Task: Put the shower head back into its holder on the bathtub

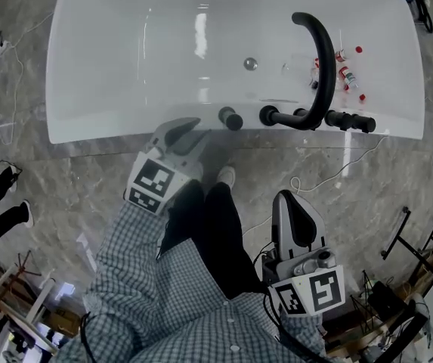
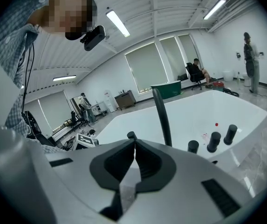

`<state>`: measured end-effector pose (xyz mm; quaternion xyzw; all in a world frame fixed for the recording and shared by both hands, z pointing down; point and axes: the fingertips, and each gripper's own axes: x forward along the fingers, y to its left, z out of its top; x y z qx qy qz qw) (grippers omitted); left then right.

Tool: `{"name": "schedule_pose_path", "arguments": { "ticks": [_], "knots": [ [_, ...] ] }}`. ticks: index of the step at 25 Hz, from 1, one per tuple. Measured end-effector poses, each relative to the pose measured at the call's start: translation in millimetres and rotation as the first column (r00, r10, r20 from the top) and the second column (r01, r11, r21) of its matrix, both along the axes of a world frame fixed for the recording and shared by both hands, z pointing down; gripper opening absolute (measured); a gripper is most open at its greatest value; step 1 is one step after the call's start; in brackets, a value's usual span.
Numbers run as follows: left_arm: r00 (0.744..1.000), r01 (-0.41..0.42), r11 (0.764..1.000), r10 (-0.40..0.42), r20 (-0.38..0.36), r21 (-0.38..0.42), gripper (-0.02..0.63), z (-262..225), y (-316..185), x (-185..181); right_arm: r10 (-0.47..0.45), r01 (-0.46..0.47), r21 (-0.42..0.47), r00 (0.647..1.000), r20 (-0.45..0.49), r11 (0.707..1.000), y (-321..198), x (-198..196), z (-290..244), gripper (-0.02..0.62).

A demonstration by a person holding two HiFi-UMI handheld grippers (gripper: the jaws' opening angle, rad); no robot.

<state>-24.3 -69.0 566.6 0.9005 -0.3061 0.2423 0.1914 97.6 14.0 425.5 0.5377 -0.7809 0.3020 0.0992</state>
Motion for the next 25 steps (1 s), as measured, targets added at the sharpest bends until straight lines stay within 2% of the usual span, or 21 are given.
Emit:
{"name": "schedule_pose_path", "arguments": {
  "ticks": [3,8,12,16,25],
  "knots": [
    [0.999,0.028,0.999,-0.027,-0.022,0.027,0.043,-31,-4,-13,-0.015,0.015,0.033,1.0,-0.01,0.999,-7,-5,-13,0.018],
    [0.997,0.052,0.997,-0.048,-0.062,0.064,0.011,-87,-8,-24,-0.019,0.021,0.071,0.999,-0.029,0.997,-16,-10,-43,0.018],
    [0.994,0.062,0.994,-0.053,-0.09,0.089,0.011,-130,-3,-30,-0.033,0.037,0.113,0.999,-0.042,0.993,-18,-15,-71,0.019],
    [0.99,0.064,0.996,-0.057,-0.125,0.055,0.011,-162,9,-34,-0.036,0.041,0.145,0.999,-0.037,0.989,-20,-20,-94,0.018],
    [0.972,0.098,0.994,-0.084,-0.219,0.056,0.011,-235,26,-32,-0.064,0.076,0.239,0.996,-0.058,0.968,-30,-23,-143,0.018]
  ]
}}
